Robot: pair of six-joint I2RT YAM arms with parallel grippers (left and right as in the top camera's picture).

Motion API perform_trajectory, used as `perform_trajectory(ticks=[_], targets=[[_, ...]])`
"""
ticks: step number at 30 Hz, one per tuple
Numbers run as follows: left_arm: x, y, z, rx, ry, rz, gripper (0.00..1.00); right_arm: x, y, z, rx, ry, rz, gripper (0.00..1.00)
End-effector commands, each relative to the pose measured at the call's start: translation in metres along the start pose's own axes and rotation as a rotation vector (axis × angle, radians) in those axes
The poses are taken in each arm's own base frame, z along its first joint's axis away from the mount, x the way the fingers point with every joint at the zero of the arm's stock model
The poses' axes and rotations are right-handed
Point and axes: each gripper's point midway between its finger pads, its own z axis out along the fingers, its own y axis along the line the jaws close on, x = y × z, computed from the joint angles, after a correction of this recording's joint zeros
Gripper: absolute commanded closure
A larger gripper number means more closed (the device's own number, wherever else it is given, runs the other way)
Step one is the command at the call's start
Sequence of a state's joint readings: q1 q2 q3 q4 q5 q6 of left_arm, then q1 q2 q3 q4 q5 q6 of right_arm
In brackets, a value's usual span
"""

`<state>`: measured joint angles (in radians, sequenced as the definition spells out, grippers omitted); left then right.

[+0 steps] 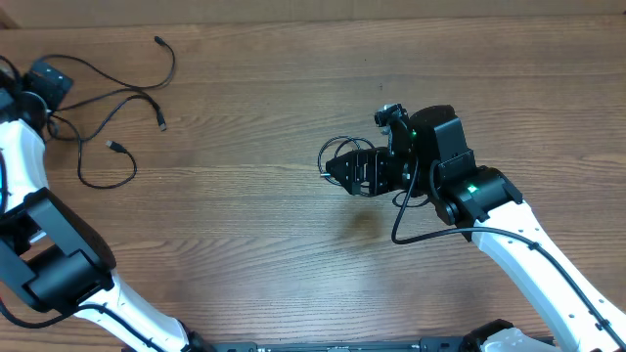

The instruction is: Untangle cables

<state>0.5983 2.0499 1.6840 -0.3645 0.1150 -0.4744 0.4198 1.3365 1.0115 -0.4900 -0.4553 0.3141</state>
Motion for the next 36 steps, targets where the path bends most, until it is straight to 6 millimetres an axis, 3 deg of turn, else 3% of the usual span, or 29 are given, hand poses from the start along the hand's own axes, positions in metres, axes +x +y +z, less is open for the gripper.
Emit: perform_trajectory(ticks=[1, 7, 16, 17, 20, 22, 24, 29, 36], targets=[[-0.013, 0.037, -0.003, -0.136, -0.036, 0.016, 0.00, -0.007, 0.003, -0.002, -0.001, -0.020, -0.014, 0.00], [0.003, 0.064, 0.012, -0.216, 0.017, 0.041, 0.00, -0.007, 0.003, -0.002, -0.001, -0.020, -0.013, 0.00], [0.016, 0.062, 0.042, -0.130, 0.061, 0.044, 0.00, -0.006, 0.002, -0.002, 0.002, -0.015, -0.011, 0.00], [0.015, 0.061, 0.043, -0.126, 0.056, 0.056, 0.04, -0.006, 0.002, -0.002, 0.002, -0.015, -0.011, 0.00], [0.008, 0.058, 0.043, -0.114, 0.031, 0.119, 0.26, -0.006, 0.002, -0.002, 0.001, -0.015, -0.011, 0.00], [0.003, 0.063, 0.043, -0.145, 0.013, 0.142, 0.30, -0.006, 0.003, -0.002, 0.001, -0.016, -0.011, 0.00], [0.001, 0.069, 0.042, -0.181, -0.001, 0.143, 0.30, -0.007, 0.003, -0.002, 0.000, -0.016, -0.011, 0.00], [-0.005, 0.066, 0.042, -0.172, -0.023, 0.144, 0.16, -0.007, 0.003, -0.002, 0.000, -0.017, -0.012, 0.00], [-0.019, 0.054, 0.045, -0.113, -0.087, 0.141, 0.22, -0.007, 0.003, -0.002, 0.000, -0.017, -0.012, 0.00]])
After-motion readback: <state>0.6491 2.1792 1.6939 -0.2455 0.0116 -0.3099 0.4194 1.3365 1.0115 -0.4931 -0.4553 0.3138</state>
